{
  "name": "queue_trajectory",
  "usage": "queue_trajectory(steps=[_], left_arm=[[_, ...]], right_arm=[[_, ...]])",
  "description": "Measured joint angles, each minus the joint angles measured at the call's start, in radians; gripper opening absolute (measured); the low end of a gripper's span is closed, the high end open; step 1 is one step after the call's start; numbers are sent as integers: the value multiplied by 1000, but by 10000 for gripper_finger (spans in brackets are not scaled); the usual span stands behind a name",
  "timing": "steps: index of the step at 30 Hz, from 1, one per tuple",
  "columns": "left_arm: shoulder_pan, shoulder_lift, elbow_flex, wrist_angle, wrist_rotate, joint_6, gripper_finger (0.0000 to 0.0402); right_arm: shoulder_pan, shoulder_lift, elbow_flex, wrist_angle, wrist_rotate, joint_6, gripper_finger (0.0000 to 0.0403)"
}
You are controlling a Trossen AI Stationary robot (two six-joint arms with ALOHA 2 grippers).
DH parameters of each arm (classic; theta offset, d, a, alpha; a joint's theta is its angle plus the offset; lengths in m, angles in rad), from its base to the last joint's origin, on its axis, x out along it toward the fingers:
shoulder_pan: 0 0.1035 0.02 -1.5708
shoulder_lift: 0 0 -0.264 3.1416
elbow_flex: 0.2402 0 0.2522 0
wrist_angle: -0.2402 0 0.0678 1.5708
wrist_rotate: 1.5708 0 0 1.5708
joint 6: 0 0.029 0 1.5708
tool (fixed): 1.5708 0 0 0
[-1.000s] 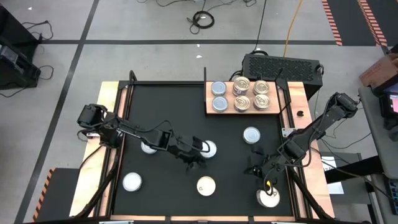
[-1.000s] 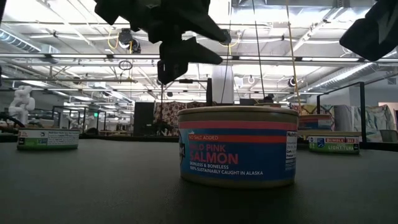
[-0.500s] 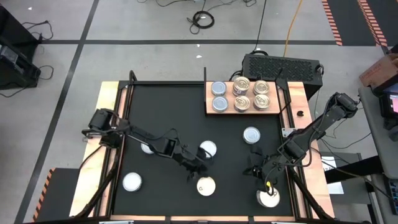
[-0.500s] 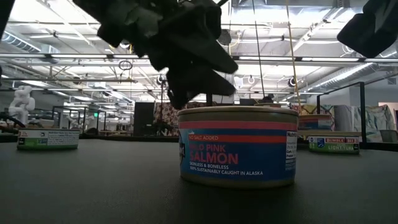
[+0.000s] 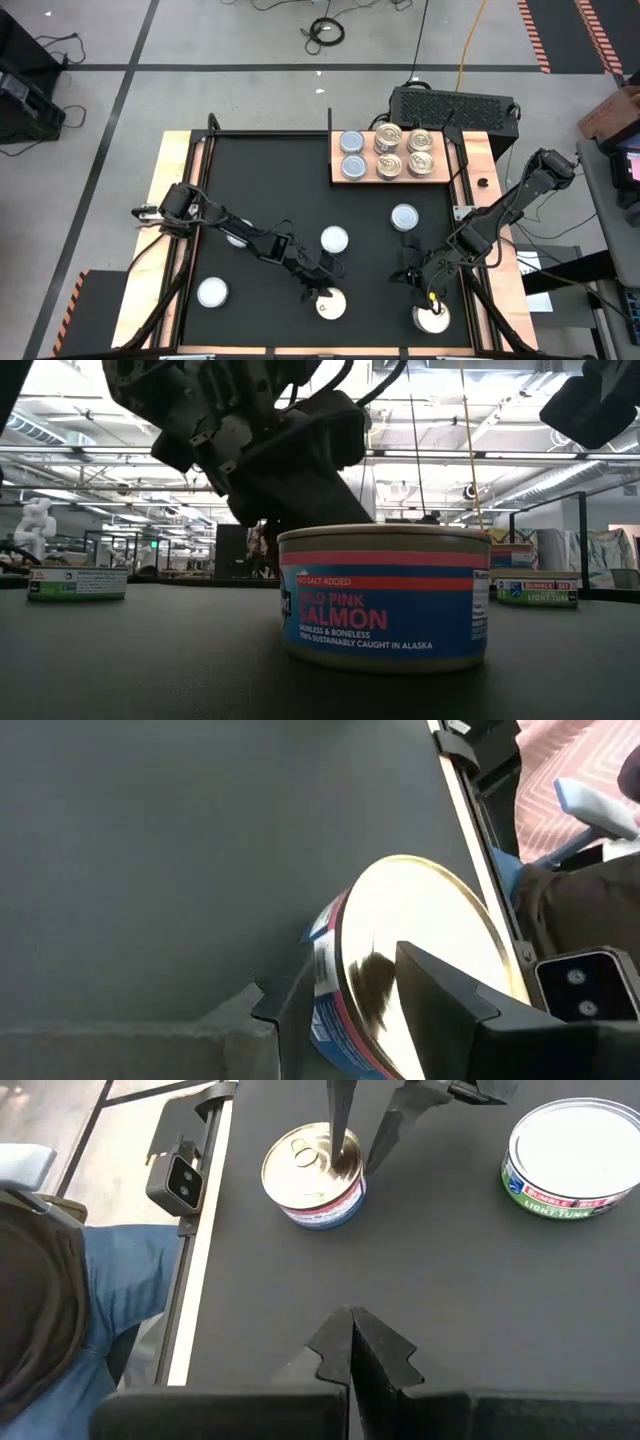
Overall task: Stack canned seafood by type on shelf
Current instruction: Stack the blue pink tuna can on top of the other blue pink tuna can on the shelf
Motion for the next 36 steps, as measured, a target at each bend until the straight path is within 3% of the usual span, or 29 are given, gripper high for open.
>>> queue_trajectory(steps=[14,19,26,36], left_arm=[[12,-3,2,-41,44,2,137],[12,-4,2,-42,45,9,101],[15,-4,2,-23,45,29,12],[64,-24,1,-39,99,-80,2]], right_arm=[[0,0,0,-2,20,-1,0],[0,0,0,-2,20,-4,0],[0,0,0,-3,20,-2,0],[0,0,0,-3,17,23,0]])
